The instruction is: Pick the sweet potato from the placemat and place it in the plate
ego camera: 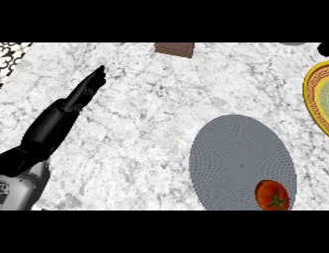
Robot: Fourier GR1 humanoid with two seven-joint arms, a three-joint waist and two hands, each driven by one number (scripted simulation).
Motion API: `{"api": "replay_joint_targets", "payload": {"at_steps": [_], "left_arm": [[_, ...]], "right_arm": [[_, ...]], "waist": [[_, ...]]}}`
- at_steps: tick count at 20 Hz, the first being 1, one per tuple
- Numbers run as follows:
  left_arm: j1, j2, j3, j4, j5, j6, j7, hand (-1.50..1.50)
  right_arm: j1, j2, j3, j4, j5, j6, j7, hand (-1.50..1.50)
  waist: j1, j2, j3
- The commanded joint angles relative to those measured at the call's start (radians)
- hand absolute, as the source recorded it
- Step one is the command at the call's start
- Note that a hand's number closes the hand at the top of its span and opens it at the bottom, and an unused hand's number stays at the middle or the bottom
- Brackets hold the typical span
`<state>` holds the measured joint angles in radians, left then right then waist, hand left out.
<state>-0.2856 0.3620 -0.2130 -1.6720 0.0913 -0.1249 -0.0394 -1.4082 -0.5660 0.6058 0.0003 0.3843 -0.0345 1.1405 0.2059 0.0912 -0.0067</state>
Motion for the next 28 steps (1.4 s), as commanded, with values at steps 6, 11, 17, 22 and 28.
{"api": "replay_joint_targets", "payload": {"at_steps": [6,11,17,22,28], "left_arm": [[-0.026,-0.015,-0.02,0.008,-0.005,-0.007,0.008,0.0],[-0.051,-0.013,-0.005,0.027,-0.005,-0.002,0.018,0.0],[-0.039,-0.026,-0.013,0.021,-0.008,0.007,0.026,0.0],[-0.03,-0.023,-0.002,0.019,-0.013,0.02,0.032,0.0],[-0.021,-0.014,0.025,0.044,-0.008,0.022,0.02,0.0]], "right_arm": [[-0.044,-0.015,0.117,0.0,0.119,-0.179,0.338,1.5],[-0.024,-0.028,0.141,0.0,0.144,-0.198,0.346,1.5],[-0.005,-0.071,0.149,0.0,0.154,-0.253,0.346,1.5],[0.05,-0.087,0.161,0.0,0.166,-0.352,0.346,1.5],[0.121,-0.119,0.174,0.0,0.181,-0.42,0.346,1.5]], "waist": [[0.016,0.005,0.0],[-0.009,0.003,0.003],[-0.018,-0.008,0.006],[-0.039,-0.021,0.008],[-0.071,-0.025,0.009]]}}
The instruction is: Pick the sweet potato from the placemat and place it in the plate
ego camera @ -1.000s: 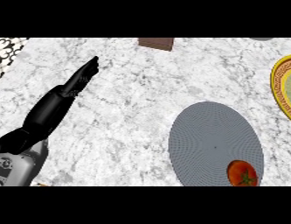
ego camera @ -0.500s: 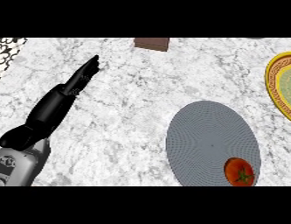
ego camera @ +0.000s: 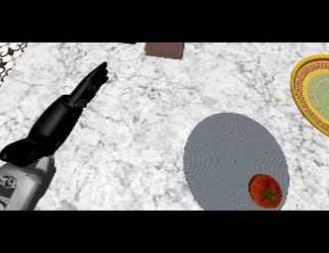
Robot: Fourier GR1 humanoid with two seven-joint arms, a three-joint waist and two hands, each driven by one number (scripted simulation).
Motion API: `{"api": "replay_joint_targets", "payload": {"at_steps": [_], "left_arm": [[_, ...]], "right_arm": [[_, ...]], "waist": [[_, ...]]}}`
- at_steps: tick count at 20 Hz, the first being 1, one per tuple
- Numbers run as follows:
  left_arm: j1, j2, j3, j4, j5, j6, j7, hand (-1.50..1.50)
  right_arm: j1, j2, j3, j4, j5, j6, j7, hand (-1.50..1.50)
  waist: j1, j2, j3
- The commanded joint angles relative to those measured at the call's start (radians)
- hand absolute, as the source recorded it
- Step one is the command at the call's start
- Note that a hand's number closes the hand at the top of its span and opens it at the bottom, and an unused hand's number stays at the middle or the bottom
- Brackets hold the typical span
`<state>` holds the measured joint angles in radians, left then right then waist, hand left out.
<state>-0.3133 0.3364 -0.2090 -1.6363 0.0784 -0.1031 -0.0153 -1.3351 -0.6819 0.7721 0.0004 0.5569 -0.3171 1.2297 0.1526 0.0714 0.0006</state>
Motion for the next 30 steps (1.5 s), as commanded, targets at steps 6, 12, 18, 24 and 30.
{"api": "replay_joint_targets", "payload": {"at_steps": [6,12,18,24,30], "left_arm": [[0.015,0.007,0.032,0.001,0.019,0.001,0.001,0.0],[0.052,0.006,0.029,0.008,0.002,0.012,-0.015,0.0],[0.04,0.015,0.052,0.011,0.009,0.014,-0.003,0.0],[0.039,0.013,0.037,0.018,0.007,-0.007,-0.008,0.0],[0.056,0.005,0.036,0.025,-0.004,0.003,-0.023,0.0]], "right_arm": [[0.136,0.0,-0.046,0.0,-0.043,-0.147,0.257,1.5],[0.227,0.015,-0.193,0.0,-0.189,-0.257,0.257,-1.5],[0.299,0.057,-0.176,0.0,-0.17,-0.43,0.256,-1.5],[0.291,0.067,-0.129,0.0,-0.121,-0.564,0.25,-1.5],[0.227,0.074,-0.093,0.0,-0.085,-0.756,0.193,-1.5]], "waist": [[-0.042,-0.019,0.003],[-0.059,-0.024,0.005],[-0.05,-0.028,0.003],[-0.054,-0.034,0.002],[-0.05,-0.043,0.0]]}}
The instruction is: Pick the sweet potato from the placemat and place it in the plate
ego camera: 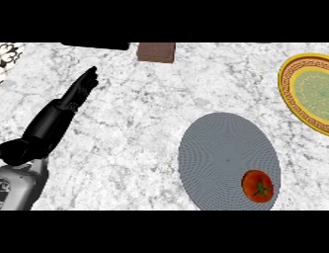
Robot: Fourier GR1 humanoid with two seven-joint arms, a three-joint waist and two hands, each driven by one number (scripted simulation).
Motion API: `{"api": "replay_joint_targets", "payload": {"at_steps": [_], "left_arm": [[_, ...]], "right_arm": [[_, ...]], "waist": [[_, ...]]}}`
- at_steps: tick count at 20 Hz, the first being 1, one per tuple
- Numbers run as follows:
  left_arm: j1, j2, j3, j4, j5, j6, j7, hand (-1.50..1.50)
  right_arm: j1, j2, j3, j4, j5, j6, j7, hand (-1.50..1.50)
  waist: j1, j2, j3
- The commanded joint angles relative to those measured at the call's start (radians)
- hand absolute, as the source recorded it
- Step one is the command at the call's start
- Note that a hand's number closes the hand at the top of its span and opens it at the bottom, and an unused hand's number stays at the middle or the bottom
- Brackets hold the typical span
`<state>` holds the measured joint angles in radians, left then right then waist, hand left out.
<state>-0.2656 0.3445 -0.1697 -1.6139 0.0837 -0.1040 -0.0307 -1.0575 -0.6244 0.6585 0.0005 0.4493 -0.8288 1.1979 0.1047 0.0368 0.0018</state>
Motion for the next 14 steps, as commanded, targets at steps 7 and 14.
{"api": "replay_joint_targets", "payload": {"at_steps": [7,14], "left_arm": [[-0.008,-0.005,0.018,0.014,-0.003,0.014,0.005,0.0],[0.052,0.031,0.054,0.038,0.008,-0.009,-0.025,0.0]], "right_arm": [[-0.111,0.025,-0.043,0.0,-0.042,-0.586,0.115,-1.5],[-0.151,0.106,-0.016,0.0,-0.01,-0.662,0.15,-1.5]], "waist": [[-0.032,-0.016,-0.001],[-0.069,-0.035,-0.004]]}}
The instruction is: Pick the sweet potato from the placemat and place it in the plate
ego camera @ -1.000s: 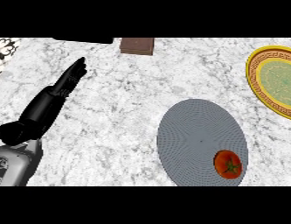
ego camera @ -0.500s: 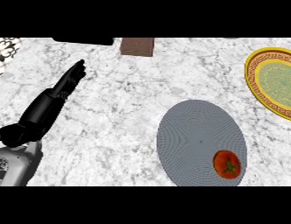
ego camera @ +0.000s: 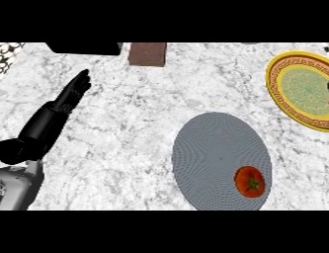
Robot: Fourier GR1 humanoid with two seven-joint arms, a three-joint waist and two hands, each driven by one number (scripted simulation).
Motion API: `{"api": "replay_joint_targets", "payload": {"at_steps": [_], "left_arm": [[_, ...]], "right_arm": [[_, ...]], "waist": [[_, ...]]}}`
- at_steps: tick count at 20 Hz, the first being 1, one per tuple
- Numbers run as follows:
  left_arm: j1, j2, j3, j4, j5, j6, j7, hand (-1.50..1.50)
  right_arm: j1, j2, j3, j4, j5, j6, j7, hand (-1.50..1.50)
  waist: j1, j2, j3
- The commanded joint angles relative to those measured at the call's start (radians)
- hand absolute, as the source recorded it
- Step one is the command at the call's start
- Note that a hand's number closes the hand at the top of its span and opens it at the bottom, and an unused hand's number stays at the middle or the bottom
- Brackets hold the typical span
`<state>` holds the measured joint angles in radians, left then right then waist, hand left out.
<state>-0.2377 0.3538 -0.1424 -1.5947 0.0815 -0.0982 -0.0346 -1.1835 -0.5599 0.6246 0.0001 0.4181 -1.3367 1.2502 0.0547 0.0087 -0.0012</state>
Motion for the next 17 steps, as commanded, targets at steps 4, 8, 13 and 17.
{"api": "replay_joint_targets", "payload": {"at_steps": [4,8,13,17], "left_arm": [[0.021,-0.007,0.014,-0.002,-0.006,0.02,0.012,0.0],[0.012,0.023,0.047,-0.009,0.01,0.003,0.03,0.0],[0.058,0.022,0.04,-0.001,-0.019,0.008,-0.023,0.0],[0.071,0.004,0.041,0.005,-0.014,0.016,-0.018,0.0]], "right_arm": [[-0.052,0.097,0.058,0.0,0.064,-0.157,0.161,-1.5],[-0.045,0.116,0.093,0.0,0.105,-0.158,0.222,-1.5],[-0.064,0.202,0.112,0.0,0.127,-0.16,0.244,-1.5],[-0.045,0.263,0.111,0.0,0.13,-0.161,0.246,-1.5]], "waist": [[-0.046,-0.018,-0.002],[-0.056,-0.018,-0.002],[-0.072,-0.025,-0.005],[-0.087,-0.028,-0.004]]}}
